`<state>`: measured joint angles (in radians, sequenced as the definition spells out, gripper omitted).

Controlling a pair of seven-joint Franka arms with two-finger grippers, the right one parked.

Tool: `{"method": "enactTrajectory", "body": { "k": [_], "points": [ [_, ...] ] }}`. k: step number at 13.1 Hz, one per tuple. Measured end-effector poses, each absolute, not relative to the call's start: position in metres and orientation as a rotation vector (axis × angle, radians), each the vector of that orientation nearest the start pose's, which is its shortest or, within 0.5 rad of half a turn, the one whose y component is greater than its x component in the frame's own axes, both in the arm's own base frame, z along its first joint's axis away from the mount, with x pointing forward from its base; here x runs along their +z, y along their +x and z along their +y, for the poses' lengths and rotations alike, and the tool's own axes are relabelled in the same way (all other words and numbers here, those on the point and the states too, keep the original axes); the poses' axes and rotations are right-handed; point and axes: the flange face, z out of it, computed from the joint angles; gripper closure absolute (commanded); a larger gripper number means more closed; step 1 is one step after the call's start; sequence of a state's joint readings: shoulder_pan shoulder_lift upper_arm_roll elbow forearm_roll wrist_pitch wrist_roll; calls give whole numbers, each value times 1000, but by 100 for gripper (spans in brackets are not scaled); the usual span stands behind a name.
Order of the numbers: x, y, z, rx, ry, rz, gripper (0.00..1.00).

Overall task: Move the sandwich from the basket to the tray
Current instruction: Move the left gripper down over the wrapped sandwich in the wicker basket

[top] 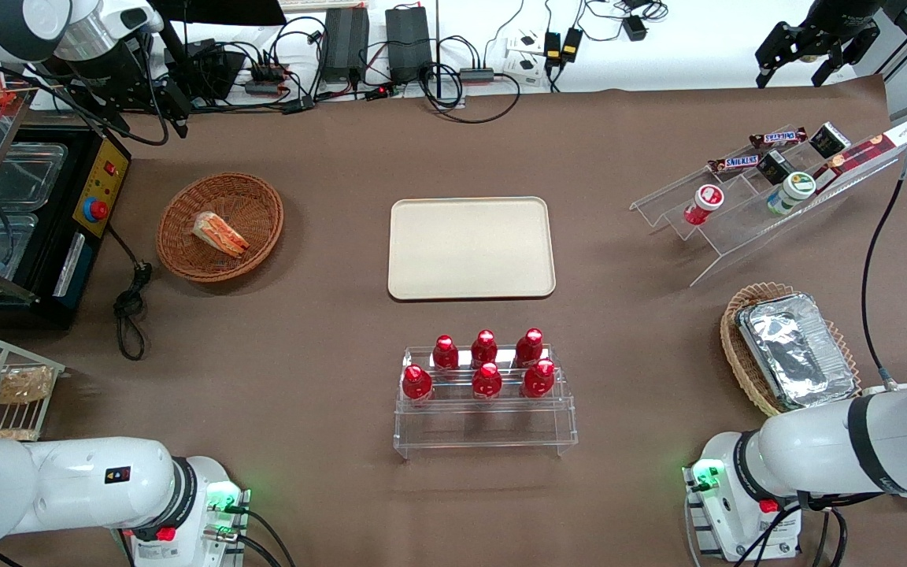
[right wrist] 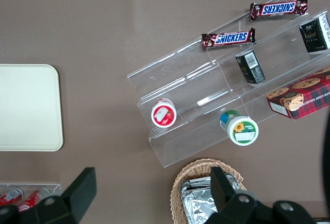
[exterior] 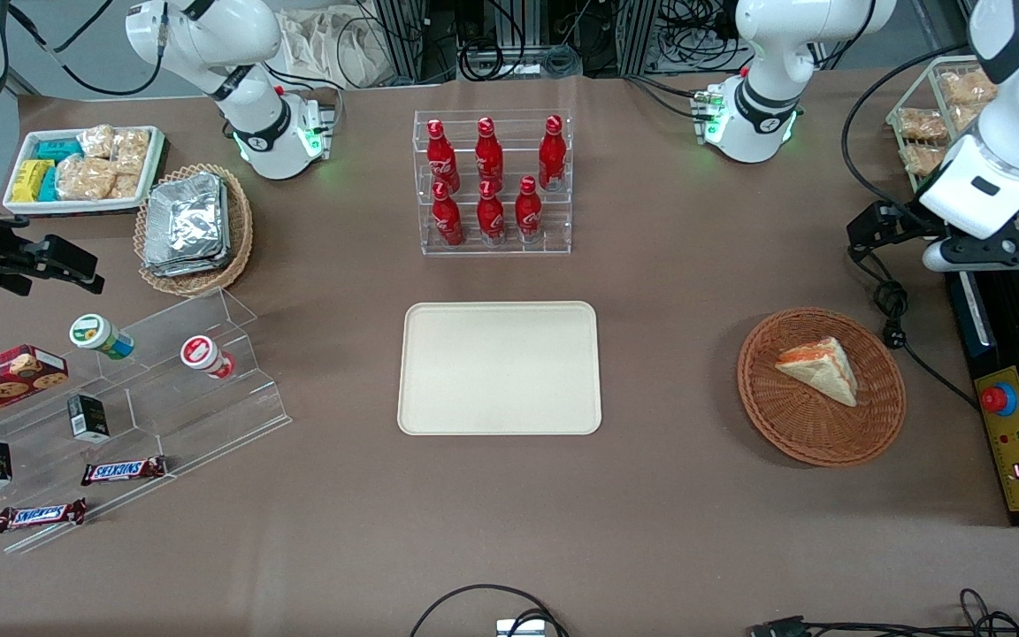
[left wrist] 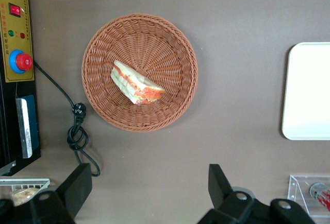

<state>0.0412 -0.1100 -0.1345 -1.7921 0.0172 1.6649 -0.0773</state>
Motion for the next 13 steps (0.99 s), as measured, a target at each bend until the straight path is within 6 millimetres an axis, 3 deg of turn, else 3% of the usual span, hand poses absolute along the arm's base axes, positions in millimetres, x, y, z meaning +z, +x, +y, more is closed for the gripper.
{"method": "enactTrajectory", "body": {
  "k": [4,7,13],
  "points": [
    [585,532,-49,58,-3126,23,0],
    [566,541,-36,118,-3127,-44,0],
    [485,560,-16,61,-3021,-817,0]
  ]
}}
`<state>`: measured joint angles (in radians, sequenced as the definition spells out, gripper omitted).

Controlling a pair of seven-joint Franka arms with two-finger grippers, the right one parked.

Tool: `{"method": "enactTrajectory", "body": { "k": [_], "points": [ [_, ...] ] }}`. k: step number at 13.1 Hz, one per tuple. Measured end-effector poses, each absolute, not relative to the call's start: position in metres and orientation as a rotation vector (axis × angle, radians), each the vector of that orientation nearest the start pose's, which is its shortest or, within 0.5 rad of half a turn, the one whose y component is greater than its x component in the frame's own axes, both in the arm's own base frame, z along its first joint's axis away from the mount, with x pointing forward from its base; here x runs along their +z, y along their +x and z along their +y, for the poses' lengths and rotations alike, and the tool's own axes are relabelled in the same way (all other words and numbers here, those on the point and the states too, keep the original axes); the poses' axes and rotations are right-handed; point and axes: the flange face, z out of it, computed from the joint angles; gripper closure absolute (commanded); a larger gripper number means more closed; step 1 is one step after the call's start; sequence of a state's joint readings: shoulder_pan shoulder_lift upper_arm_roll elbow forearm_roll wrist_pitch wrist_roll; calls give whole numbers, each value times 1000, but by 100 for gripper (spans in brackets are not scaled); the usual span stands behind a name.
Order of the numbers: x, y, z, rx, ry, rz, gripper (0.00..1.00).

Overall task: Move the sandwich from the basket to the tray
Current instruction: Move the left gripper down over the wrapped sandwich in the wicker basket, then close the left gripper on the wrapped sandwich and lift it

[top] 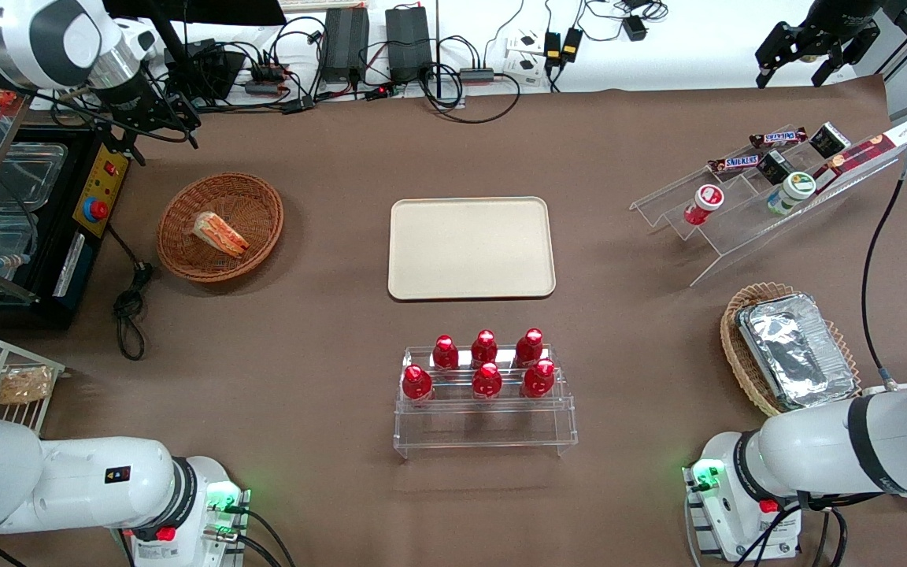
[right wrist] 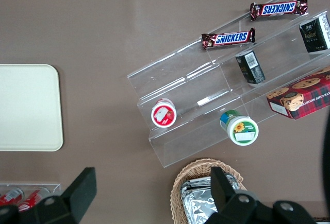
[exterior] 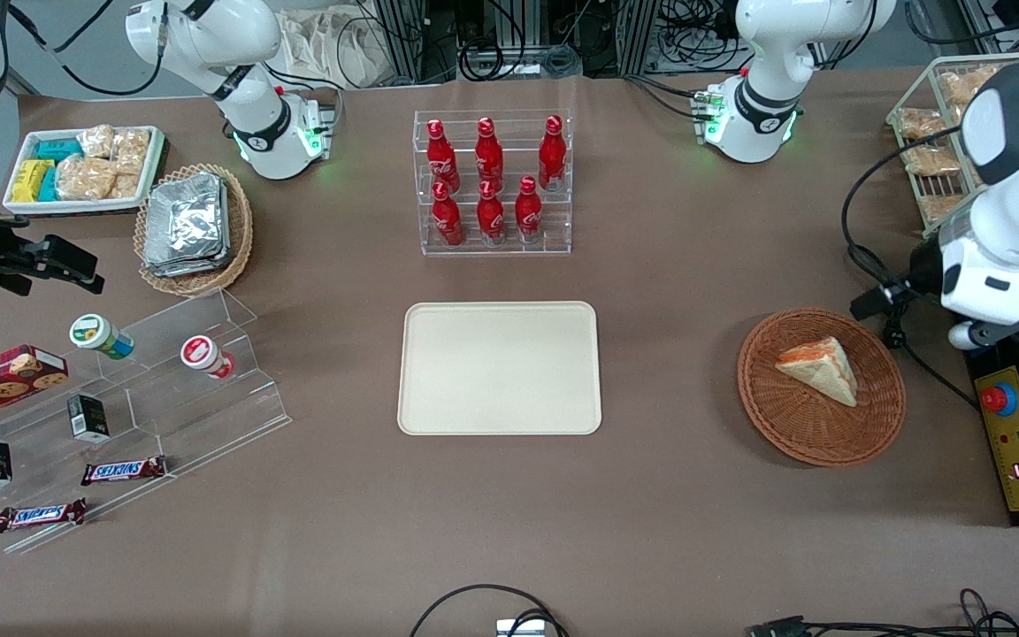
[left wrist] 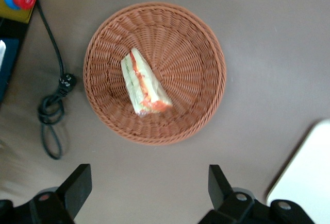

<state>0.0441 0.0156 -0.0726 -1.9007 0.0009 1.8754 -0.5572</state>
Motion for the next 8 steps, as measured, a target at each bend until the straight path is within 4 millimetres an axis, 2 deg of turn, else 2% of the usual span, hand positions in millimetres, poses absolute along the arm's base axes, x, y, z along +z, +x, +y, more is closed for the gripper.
{"method": "enactTrajectory", "body": {
  "k": [3,8],
  "points": [
    [430,563,-13,7,-2856,-1305,0],
    [335,563,-4,-25,-2744,-1562,0]
  ]
}}
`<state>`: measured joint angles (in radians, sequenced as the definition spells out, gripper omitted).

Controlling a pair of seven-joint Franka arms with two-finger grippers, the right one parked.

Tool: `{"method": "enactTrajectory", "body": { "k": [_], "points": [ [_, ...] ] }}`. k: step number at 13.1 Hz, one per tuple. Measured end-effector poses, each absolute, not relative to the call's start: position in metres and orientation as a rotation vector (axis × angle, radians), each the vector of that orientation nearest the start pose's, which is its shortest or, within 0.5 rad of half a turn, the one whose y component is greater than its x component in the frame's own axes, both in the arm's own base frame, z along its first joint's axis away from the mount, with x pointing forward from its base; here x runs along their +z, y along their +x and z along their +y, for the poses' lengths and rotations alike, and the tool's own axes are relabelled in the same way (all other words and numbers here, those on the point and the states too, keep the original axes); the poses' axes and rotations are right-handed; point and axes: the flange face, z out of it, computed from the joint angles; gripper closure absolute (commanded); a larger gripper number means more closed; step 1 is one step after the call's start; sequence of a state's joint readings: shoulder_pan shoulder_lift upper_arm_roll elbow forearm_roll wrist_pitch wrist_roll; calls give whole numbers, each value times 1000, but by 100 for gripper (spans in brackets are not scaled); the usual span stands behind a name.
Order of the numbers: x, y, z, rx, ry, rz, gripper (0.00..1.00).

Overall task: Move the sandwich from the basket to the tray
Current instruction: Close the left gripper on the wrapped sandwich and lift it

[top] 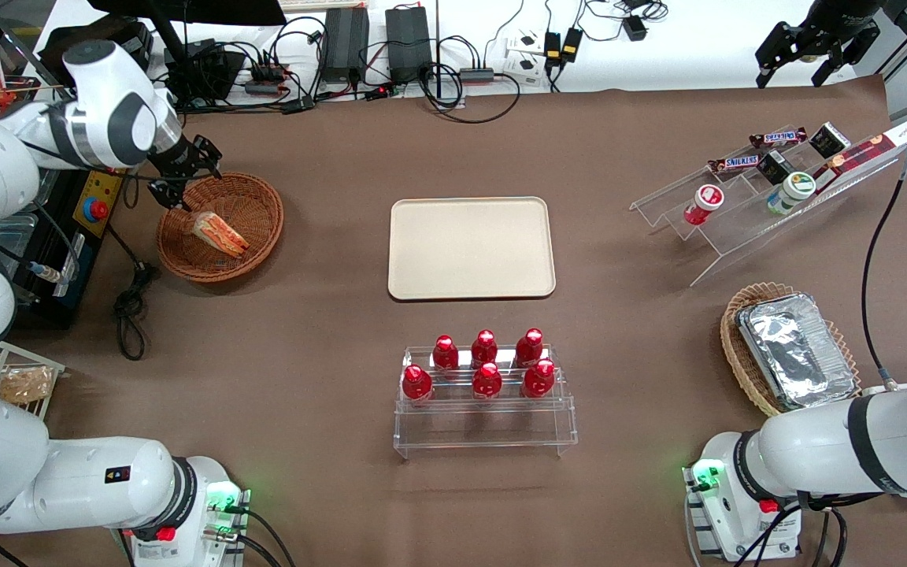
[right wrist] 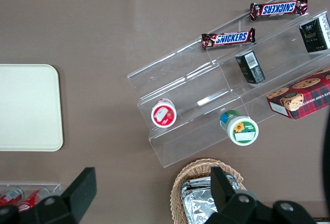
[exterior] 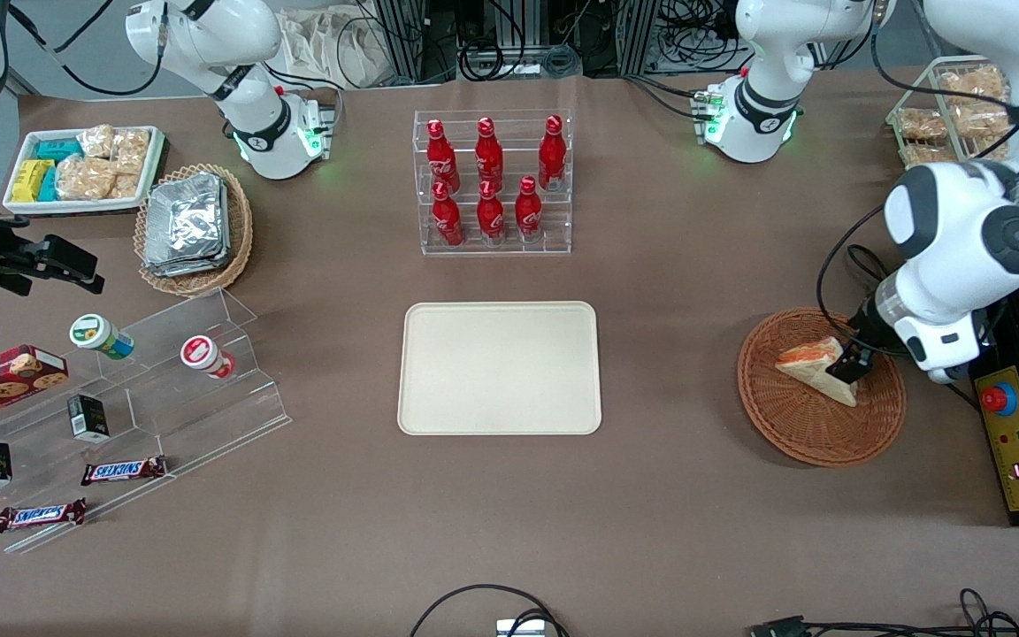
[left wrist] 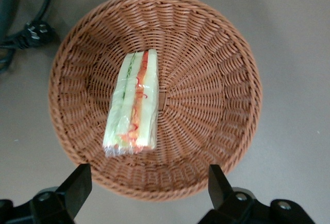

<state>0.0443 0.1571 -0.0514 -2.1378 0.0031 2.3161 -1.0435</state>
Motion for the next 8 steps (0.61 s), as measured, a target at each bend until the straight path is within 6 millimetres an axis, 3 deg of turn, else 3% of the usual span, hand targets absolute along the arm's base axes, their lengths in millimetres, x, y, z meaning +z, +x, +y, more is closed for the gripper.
{"method": "enactTrajectory", "body": {
  "k": [3,8],
  "points": [
    [297,558,10,-41,-2724,-1602,0],
    [262,560,9,-36,-2725,-1602,1]
  ]
}}
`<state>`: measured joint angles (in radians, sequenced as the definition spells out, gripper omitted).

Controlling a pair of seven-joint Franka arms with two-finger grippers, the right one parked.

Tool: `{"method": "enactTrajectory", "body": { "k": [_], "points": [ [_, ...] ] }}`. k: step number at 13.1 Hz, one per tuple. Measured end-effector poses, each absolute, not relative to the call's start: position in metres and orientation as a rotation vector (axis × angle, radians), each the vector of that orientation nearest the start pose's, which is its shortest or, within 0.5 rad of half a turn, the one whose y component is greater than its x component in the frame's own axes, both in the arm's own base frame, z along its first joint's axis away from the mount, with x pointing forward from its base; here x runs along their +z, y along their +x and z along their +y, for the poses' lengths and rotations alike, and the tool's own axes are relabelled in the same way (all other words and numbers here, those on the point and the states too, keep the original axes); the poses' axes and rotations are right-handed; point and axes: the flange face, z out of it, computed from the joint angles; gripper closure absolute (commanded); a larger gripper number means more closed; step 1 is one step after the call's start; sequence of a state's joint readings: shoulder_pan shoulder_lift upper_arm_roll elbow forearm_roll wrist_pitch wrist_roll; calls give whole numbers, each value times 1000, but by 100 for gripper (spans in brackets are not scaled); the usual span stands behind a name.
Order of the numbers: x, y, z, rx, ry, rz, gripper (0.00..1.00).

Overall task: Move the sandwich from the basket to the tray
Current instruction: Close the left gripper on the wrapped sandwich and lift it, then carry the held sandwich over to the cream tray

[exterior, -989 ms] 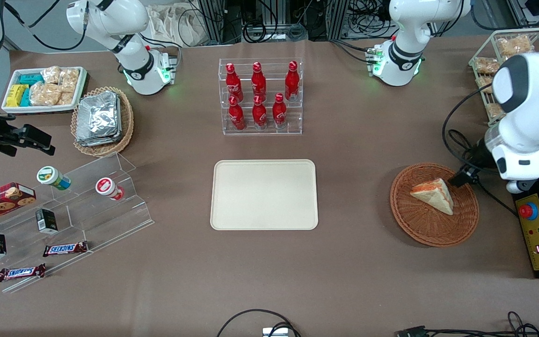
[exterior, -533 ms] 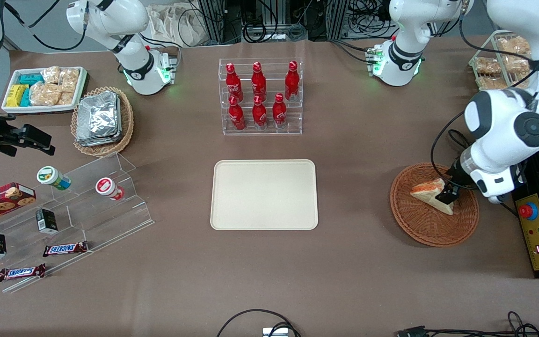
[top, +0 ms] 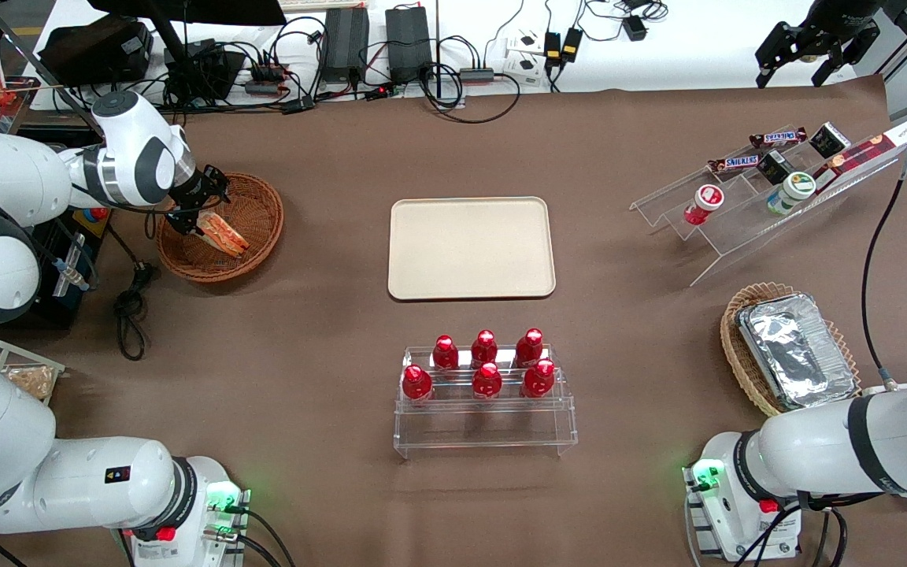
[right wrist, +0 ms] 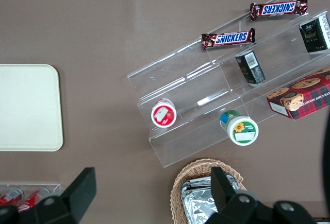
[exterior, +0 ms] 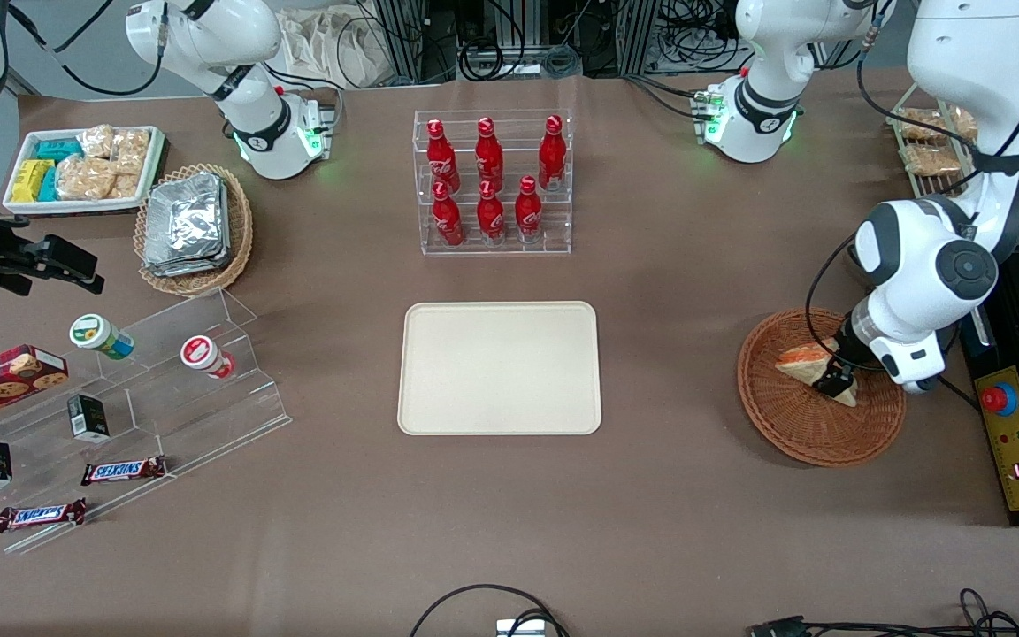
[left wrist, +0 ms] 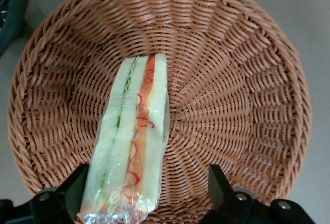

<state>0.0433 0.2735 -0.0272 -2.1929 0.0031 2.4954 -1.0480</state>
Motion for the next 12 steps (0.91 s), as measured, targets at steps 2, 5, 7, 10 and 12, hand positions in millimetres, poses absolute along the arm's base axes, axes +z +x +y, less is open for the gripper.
{"method": "enactTrajectory", "body": {
  "k": [2,5,7,10,12],
  "points": [
    [257,560,8,-27,-2723,-1598,26],
    [249,560,8,-30,-2725,-1599,93],
    [249,560,8,-29,-2725,-1599,100],
    [255,561,8,-36,-2727,-1600,100],
    [276,560,1,-2,-2728,-1568,100]
  ]
}}
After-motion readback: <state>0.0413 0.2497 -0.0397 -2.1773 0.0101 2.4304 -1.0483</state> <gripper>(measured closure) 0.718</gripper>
